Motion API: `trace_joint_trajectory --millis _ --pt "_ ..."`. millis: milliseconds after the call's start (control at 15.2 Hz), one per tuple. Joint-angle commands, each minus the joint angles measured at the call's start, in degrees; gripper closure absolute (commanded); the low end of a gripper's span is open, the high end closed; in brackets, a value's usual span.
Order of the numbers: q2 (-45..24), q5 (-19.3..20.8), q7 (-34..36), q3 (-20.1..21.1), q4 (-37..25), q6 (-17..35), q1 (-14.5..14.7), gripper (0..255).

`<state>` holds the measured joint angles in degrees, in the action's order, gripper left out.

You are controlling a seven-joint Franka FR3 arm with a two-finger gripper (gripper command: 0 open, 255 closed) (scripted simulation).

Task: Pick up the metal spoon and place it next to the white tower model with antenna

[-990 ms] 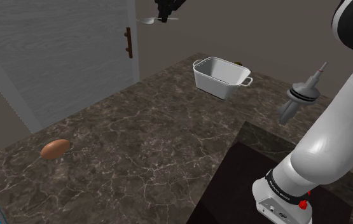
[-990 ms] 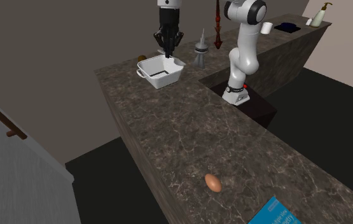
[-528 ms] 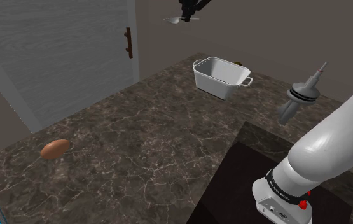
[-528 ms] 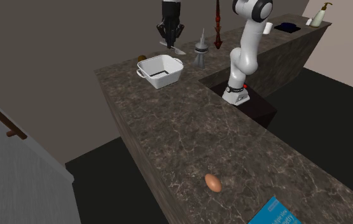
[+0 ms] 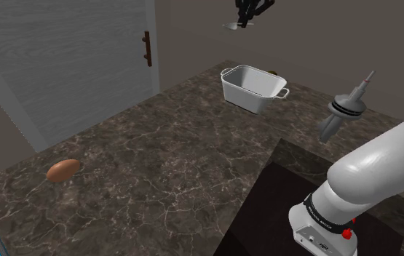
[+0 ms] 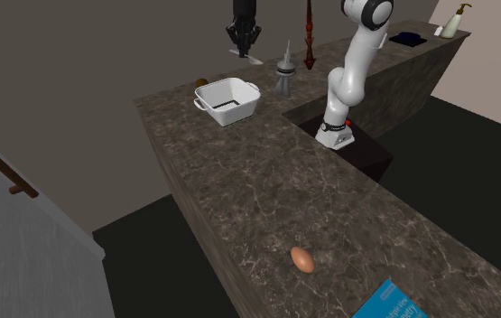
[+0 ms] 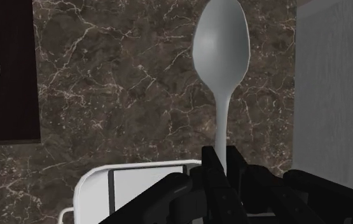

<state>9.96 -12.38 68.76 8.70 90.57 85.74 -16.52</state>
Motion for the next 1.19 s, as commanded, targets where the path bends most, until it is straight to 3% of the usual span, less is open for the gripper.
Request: trace_joint_trajectory --millis 0,594,1122 --pt "1.22 -0.13 -2.99 -1.86 0.93 -0.92 -1.16 255" --pt "3.47 0.79 -15.76 -10.20 2.72 -4.06 -5.96 255" --pt "1.08 1.98 -27.24 -17.65 -0.51 -7.22 -10.29 255"
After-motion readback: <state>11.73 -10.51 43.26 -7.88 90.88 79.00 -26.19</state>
